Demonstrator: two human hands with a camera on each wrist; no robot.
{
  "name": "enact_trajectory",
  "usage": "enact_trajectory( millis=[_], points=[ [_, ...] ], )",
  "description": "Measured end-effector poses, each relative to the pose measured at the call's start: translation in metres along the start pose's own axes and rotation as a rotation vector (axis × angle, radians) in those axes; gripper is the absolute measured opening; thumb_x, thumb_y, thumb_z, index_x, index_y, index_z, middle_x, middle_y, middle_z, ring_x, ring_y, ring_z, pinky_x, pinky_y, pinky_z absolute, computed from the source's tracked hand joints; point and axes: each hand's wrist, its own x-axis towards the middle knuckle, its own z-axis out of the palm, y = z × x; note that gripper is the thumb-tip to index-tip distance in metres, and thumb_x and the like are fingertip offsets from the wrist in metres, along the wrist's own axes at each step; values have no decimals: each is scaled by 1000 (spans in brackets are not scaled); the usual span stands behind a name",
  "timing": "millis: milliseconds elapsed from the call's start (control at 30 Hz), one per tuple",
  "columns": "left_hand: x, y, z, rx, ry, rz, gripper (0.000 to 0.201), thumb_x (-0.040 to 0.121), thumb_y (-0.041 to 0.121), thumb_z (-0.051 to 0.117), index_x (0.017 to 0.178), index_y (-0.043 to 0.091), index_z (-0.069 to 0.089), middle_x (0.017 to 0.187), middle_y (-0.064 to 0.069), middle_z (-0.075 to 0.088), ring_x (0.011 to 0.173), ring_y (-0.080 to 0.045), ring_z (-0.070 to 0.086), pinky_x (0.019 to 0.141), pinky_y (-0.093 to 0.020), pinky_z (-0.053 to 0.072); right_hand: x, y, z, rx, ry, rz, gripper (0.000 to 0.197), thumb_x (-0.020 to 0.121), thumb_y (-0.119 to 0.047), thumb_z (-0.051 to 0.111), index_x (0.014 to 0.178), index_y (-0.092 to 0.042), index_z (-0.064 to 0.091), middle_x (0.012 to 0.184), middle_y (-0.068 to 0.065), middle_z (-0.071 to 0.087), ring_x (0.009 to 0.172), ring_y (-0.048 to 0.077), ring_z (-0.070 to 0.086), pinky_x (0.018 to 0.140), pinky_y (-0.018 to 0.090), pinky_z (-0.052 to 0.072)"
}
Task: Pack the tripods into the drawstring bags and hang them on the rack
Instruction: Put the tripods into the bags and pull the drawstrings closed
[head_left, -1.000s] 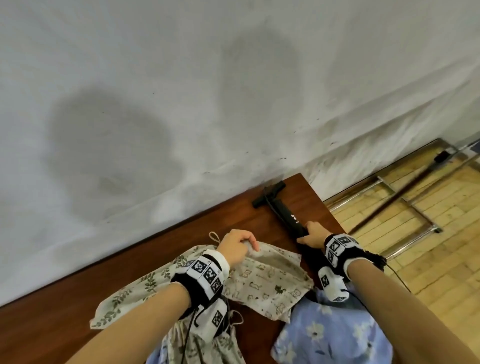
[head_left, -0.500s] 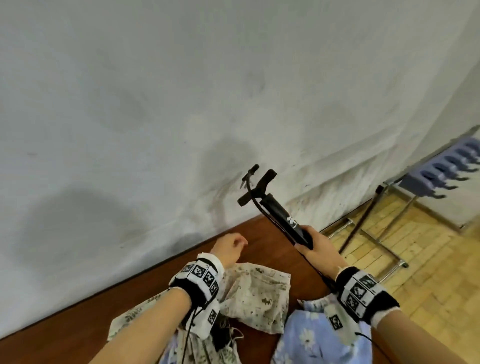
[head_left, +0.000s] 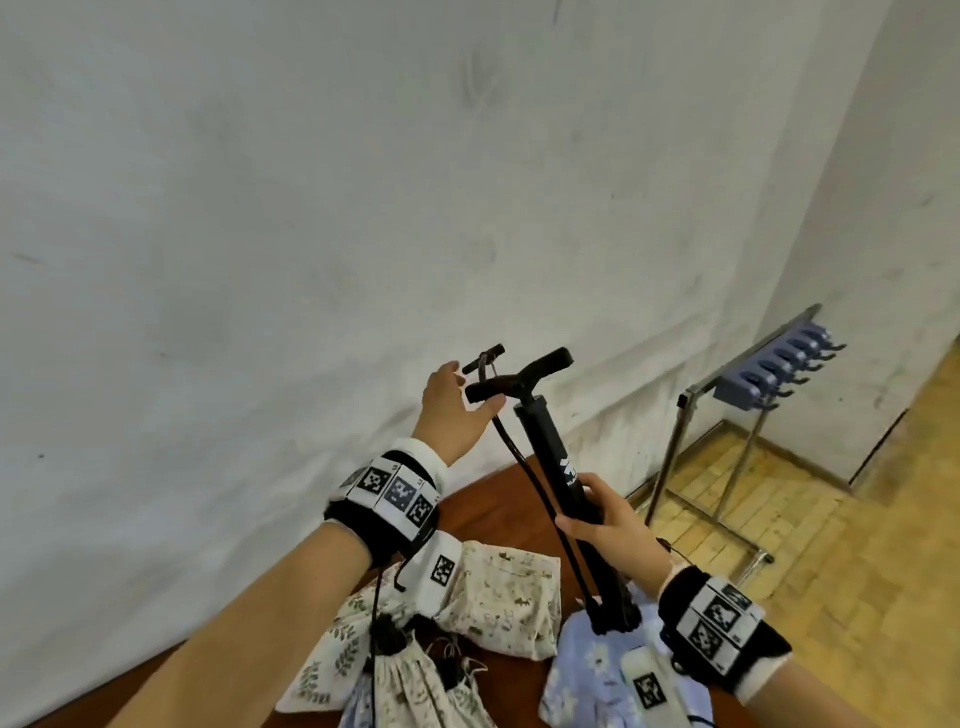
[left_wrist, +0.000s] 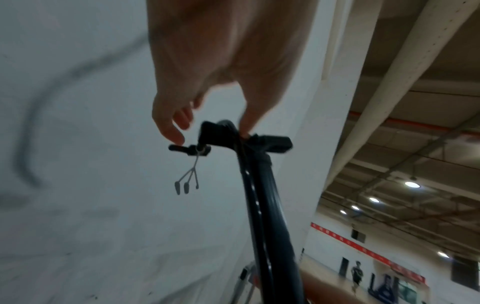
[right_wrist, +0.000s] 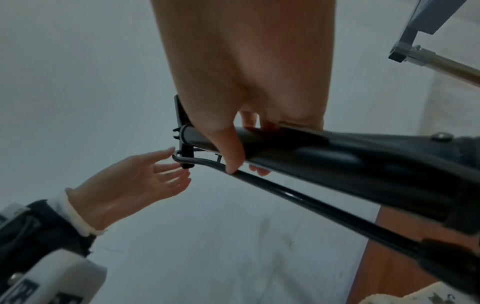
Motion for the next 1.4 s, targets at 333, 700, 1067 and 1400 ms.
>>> enact_trajectory(
  millis=[333,700,1067,1400],
  points=[
    [-23,24,-2,-519,-338,-318,31,97,32,52,93,1,53,83,-19,67,77,-29,69,72,-35,59,-2,-29,7,-11,-3,14,38,86,-21,72,116,-21,48,107,3,71,97,25,68,92,40,52],
    [-41,44,-7,-480,-514,-75,18,100,12,43,92,2,56,96,-21,68,92,-31,69,85,-37,57,-2,-43,2,-3,-7,-49,43,89,-15,66,125,-27,45,110,22,65,95,29,68,91,41,55],
    [-27,52,-12,-204,-202,394,14,86,18,68,94,7,71,102,0,68,95,-6,64,91,-19,45,-3,-60,7,-110,-62,-129,43,89,-3,59,123,-24,44,92,19,67,90,31,68,86,47,56],
    [-21,56,-25,-104,-309,285,20,92,17,60,108,7,68,106,-5,70,101,-15,65,102,-38,46,-16,-63,-6,-37,-223,-120,57,89,-7,64,121,-47,41,105,26,65,101,38,64,96,48,50]
  ],
)
